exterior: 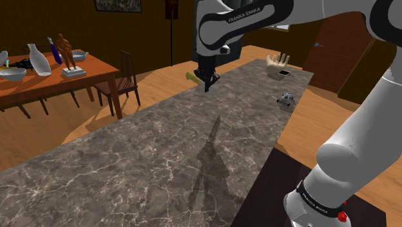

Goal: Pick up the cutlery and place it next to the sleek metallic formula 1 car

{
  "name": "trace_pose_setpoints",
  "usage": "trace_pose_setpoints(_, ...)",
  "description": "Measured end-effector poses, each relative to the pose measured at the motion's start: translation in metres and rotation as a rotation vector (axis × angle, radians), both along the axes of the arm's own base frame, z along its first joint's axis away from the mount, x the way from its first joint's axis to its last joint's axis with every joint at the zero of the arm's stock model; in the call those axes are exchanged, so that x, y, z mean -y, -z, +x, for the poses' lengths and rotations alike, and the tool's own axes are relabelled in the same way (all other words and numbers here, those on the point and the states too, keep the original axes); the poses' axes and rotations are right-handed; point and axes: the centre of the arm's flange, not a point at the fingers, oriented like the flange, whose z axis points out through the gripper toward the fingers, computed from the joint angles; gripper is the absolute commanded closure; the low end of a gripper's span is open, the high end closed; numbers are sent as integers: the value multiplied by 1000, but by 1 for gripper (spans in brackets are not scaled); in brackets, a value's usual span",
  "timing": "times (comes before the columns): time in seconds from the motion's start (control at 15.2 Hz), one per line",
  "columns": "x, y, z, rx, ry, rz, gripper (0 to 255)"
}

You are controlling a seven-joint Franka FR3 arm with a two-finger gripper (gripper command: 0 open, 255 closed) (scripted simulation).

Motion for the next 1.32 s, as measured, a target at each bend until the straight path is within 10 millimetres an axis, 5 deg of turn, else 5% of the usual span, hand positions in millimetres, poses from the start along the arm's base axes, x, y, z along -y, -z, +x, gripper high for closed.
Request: trace_pose_setpoints(1.32, 259, 0, -46, 0, 0, 1, 255)
